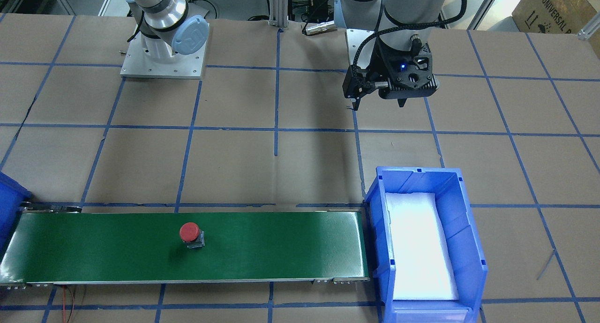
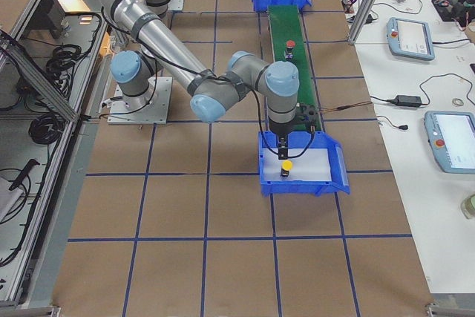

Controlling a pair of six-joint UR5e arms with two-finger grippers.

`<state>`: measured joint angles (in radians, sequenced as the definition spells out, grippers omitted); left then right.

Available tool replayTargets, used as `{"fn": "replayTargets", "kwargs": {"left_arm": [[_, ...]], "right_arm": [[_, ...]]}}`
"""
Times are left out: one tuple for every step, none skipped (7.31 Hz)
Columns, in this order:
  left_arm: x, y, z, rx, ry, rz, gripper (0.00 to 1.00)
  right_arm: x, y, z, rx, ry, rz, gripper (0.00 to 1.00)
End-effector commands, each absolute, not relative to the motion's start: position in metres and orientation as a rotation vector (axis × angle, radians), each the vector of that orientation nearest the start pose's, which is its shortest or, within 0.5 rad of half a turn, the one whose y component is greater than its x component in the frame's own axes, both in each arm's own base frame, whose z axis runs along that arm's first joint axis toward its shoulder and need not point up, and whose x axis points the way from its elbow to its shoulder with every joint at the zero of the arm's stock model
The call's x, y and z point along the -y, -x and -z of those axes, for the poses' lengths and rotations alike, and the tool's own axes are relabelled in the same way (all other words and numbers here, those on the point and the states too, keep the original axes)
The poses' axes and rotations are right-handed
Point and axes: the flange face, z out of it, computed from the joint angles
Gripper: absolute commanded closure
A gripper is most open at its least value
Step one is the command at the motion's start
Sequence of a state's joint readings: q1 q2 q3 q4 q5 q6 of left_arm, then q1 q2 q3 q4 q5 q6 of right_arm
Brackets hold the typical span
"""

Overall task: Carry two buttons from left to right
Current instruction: 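Release the yellow button in the bin and lift the right gripper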

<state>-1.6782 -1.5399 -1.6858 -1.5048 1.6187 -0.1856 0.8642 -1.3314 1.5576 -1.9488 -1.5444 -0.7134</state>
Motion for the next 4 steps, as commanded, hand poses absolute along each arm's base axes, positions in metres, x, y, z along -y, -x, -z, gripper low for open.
{"fn": "replayTargets", "kwargs": {"left_arm": [[0.459,0.179,-0.453,-3.088,0.118,-0.017,0.0],[0.459,0.179,-0.453,-3.088,0.12,-0.017,0.0],[0.459,0.179,-0.453,-3.088,0.12,-0.017,0.0],[0.459,0.179,-0.453,-3.088,0.12,-0.017,0.0]], "right_arm": [[0.566,0.191,-0.413,-3.196,0.154,0.217,0.0],[0.583,0.13,-0.412,-3.177,0.031,0.224,0.0],[0.593,0.077,-0.408,-3.175,0.001,0.208,0.0],[0.599,0.039,-0.401,-3.158,-0.025,0.187,0.0]]}}
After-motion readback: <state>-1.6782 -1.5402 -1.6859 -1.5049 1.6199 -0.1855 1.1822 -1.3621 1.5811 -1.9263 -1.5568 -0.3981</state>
